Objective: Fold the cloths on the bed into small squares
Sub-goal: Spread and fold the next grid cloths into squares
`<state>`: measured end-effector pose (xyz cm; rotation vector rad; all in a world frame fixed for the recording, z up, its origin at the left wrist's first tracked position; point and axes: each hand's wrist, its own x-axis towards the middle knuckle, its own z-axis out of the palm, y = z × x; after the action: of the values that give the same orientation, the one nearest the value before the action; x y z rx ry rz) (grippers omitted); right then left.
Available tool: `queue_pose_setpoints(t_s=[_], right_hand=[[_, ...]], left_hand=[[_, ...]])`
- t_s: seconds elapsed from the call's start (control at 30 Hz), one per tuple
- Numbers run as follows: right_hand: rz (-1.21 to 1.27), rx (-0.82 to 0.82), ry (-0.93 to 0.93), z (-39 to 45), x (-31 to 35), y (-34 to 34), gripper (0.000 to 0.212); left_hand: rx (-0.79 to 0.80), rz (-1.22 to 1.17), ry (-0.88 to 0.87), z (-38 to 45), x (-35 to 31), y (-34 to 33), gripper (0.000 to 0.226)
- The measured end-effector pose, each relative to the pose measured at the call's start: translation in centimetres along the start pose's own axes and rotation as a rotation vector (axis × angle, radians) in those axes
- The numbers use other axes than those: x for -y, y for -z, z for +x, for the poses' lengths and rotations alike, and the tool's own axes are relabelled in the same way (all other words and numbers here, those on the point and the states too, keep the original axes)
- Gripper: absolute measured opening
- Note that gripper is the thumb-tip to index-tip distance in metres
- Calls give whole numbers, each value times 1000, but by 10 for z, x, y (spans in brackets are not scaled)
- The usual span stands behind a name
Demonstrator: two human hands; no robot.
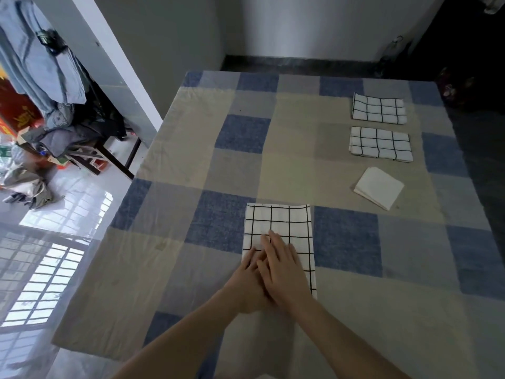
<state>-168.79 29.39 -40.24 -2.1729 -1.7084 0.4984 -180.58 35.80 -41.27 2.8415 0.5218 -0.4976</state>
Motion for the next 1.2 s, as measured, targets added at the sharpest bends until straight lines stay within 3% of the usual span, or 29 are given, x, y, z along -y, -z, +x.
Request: queue_pose_setpoints(t_s=[0.1, 0.27, 0.37, 0.5, 0.6, 0.7, 0.8, 0.9, 1.2], right_hand=[[-95, 38, 42, -4, -27, -9, 57], [-177, -7, -8, -6, -49, -1, 61], [-270, -10, -158, -11, -68, 7, 66], [-263, -136, -452, 5, -77, 33, 75], [-227, -200, -267, 24, -53, 44, 65], [-107, -133, -51, 35, -16, 33, 61], [2, -90, -141, 28, -4, 3, 59], [-89, -64, -149, 17, -23, -13, 59], [-196, -61, -180, 17, -59, 2, 59]], left_hand=[[-27, -98, 35, -1, -2, 7, 86], [-122, -92, 22, -2, 3, -3, 83], [-95, -92, 16, -2, 1, -2, 81], [-94, -108, 31, -3, 0, 0, 83], [-62, -127, 47, -2, -1, 4, 83], [-100, -69, 29, 0, 0, 0, 79], [-119, -25, 7, 0, 2, -6, 69], [-144, -94, 34, 0, 0, -7, 73], [-199, -87, 113, -35, 9, -13, 53]])
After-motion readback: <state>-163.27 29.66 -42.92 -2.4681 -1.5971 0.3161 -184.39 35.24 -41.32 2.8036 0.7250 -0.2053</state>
